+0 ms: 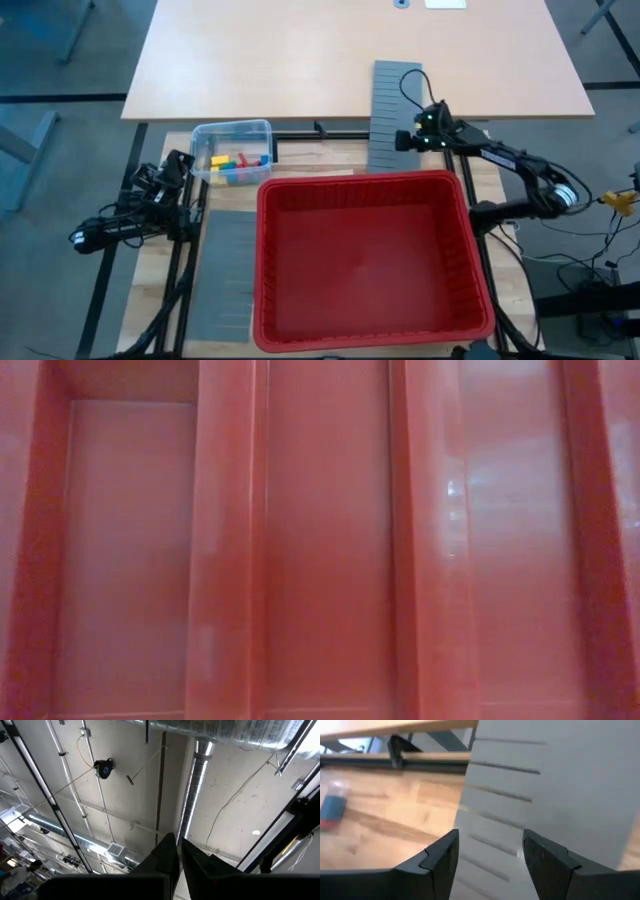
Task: Sort blocks
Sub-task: Insert the bin divider into the red bin
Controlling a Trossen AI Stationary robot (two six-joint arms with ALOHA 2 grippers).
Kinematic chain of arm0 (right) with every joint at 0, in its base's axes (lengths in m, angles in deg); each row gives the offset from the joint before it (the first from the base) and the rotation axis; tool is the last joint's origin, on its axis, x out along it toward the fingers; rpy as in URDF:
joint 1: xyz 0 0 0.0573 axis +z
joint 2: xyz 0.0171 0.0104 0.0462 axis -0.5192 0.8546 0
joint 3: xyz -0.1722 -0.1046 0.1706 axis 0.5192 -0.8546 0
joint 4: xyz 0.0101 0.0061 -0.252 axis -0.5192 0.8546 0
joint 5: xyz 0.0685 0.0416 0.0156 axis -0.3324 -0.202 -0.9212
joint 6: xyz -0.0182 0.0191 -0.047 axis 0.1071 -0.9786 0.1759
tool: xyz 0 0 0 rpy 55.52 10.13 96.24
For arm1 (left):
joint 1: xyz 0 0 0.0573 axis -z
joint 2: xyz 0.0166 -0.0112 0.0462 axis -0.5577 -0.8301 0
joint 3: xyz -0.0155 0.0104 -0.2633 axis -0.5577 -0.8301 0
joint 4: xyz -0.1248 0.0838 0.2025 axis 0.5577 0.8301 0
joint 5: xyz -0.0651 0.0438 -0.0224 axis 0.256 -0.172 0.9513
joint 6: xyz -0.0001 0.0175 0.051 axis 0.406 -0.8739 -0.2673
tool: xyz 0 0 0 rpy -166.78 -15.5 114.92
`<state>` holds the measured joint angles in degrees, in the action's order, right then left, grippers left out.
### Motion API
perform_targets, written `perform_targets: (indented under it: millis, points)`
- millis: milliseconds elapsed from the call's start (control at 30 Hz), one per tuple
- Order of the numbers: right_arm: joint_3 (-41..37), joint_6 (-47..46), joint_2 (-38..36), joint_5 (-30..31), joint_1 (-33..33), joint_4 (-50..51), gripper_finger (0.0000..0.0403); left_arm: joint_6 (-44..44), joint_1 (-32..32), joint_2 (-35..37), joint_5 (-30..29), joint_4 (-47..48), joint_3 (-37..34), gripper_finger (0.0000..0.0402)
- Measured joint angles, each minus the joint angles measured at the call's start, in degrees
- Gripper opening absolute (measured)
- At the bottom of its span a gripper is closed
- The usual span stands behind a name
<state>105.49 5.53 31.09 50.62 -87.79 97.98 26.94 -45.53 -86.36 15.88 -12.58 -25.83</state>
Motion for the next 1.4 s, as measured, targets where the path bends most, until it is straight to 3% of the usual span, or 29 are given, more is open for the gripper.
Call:
perform_targets:
  millis: [267,433,733,933,1400]
  points:
    - [0.1,-7.5,-14.3,1.7,2.3,-2.5,0.0212,0.1,0.0,-0.1,0.0,0.8,0.0,0.0006]
    - [0.6,-10.5,-16.8,6.6,1.2,-7.1,0.0207,0.2,0.0,-0.2,0.0,1.0,0.0,0.0006]
    - [13.1,-6.6,-7.7,5.0,-0.1,-6.5,0.0205,0.8,0.0,-0.2,-0.1,1.0,0.0,0.0007]
    - [22.3,-1.5,-0.9,5.1,-0.3,1.6,0.0202,1.4,0.0,-0.2,-0.1,1.1,0.0,0.0007]
    - [23.9,-3.7,5.4,3.1,-8.3,7.2,0.0201,6.3,0.0,-3.7,-4.9,8.3,0.1,0.0007]
